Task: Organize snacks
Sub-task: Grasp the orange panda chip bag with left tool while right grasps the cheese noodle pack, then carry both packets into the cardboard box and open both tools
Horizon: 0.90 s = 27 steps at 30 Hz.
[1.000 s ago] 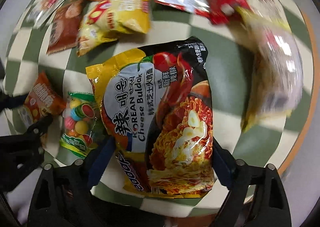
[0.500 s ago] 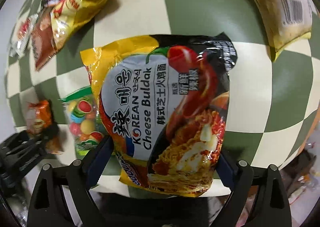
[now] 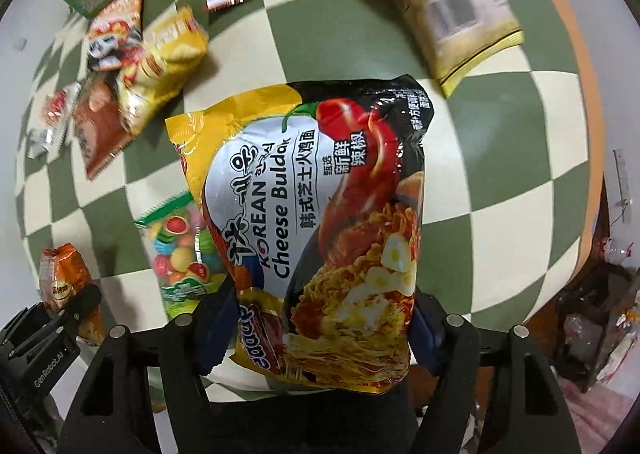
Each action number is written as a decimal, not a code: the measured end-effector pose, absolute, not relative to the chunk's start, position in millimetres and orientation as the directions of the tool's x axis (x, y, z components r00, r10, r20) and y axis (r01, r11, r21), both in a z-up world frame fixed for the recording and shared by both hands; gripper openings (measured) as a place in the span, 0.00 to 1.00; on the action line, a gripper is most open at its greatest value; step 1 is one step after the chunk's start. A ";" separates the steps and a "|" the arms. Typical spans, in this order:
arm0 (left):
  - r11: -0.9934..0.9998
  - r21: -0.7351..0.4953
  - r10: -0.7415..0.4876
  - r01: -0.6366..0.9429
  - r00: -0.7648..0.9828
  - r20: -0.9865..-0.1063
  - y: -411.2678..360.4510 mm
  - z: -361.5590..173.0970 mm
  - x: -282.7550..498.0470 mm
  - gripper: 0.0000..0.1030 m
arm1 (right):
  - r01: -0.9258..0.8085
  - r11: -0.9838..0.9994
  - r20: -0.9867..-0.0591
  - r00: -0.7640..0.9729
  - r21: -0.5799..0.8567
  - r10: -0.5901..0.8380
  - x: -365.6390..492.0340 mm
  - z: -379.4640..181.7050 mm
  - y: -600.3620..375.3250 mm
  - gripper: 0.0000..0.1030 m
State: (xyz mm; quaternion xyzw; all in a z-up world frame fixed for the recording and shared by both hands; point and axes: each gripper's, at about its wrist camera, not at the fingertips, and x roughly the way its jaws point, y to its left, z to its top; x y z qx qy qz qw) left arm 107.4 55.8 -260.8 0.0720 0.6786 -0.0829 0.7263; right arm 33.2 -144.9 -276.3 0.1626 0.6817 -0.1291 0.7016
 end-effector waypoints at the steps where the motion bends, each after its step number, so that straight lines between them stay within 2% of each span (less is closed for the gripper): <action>1: 0.975 -0.016 -0.033 0.222 0.076 -0.997 49.2 -260.6 104.5 0.43 | 0.405 0.912 -0.998 0.050 0.064 0.048 23.2 -268.1 -144.2 0.72; 4: 0.972 -0.037 -0.063 0.231 0.106 -0.992 43.5 -237.5 109.4 0.43 | 0.389 0.914 -0.991 0.101 0.116 0.083 30.2 -253.9 -153.4 0.72; 9: 0.968 -0.088 -0.130 0.234 0.170 -0.977 25.1 -189.7 133.5 0.43 | 0.313 0.931 -0.971 0.204 0.187 0.127 48.2 -197.6 -167.7 0.72; 10: 0.967 -0.103 -0.147 0.234 0.179 -0.973 20.9 -174.7 142.6 0.43 | 0.301 0.932 -0.966 0.218 0.202 0.139 67.1 -164.4 -175.1 0.72; 13: 0.960 -0.149 -0.200 0.238 0.207 -0.958 2.3 -138.0 174.4 0.43 | 0.253 0.935 -0.945 0.275 0.250 0.179 97.6 -111.2 -185.0 0.72; 16: 0.952 -0.183 -0.244 0.247 0.244 -0.939 -17.5 -99.8 215.7 0.43 | 0.209 0.933 -0.919 0.331 0.294 0.215 138.4 -74.0 -193.5 0.72; 22: 0.948 -0.206 -0.274 0.243 0.294 -0.916 -52.2 -49.0 324.4 0.43 | 0.151 0.950 -0.895 0.402 0.273 0.193 246.1 -34.7 -210.5 0.72; 27: 0.955 -0.184 -0.245 0.232 0.271 -0.931 -78.4 -52.1 418.3 0.43 | 0.147 0.961 -0.907 0.388 0.235 0.163 351.2 -35.0 -233.6 0.72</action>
